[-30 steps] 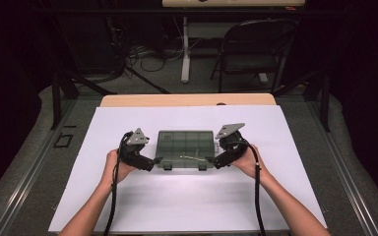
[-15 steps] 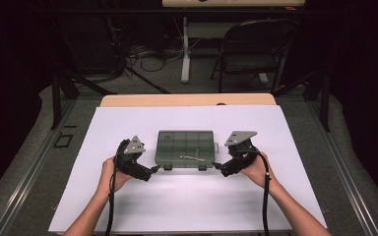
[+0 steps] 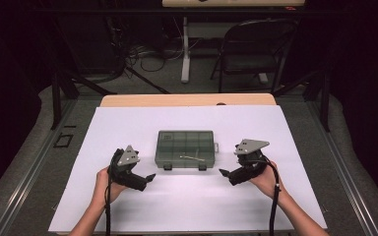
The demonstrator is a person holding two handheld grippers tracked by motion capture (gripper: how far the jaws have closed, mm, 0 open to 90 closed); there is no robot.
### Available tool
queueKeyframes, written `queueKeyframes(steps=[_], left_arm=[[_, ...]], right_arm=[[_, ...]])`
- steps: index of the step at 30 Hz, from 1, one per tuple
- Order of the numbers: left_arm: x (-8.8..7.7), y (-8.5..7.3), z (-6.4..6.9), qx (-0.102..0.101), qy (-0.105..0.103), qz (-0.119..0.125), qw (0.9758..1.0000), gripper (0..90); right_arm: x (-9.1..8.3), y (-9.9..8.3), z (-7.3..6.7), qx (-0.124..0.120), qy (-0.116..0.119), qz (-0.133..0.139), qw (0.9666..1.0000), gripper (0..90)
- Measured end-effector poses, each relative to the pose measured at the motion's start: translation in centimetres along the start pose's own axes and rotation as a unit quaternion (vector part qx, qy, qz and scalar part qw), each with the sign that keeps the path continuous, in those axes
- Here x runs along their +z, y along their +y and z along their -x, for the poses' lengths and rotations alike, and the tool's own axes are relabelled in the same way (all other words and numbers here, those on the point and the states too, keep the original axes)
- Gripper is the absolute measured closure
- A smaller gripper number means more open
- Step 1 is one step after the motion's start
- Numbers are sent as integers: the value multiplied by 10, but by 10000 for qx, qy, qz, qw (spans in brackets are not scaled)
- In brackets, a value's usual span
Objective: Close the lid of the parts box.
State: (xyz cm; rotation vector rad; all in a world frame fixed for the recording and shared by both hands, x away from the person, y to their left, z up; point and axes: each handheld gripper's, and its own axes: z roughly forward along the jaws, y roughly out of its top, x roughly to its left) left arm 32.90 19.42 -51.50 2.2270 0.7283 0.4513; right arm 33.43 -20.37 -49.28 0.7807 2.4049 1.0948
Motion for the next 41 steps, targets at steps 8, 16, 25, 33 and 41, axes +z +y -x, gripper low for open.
queueKeyframes(steps=[8,16,25,33,41], left_arm=[[-6,-10,4,-96,73,85,9999,0],[-8,-23,13,-139,151,85,9998,0],[-13,-36,22,-279,256,179,9991,0],[-19,-43,31,-356,288,283,9986,0],[-17,-43,34,-312,248,223,9990,0]], right_arm=[[-8,-12,-5,30,-68,-52,10000,0],[-17,-28,-10,81,-225,18,9997,0],[-23,-43,-20,55,-375,48,9993,0],[-34,-55,-23,193,-549,75,9983,0],[-41,-60,-21,260,-594,83,9979,0]])
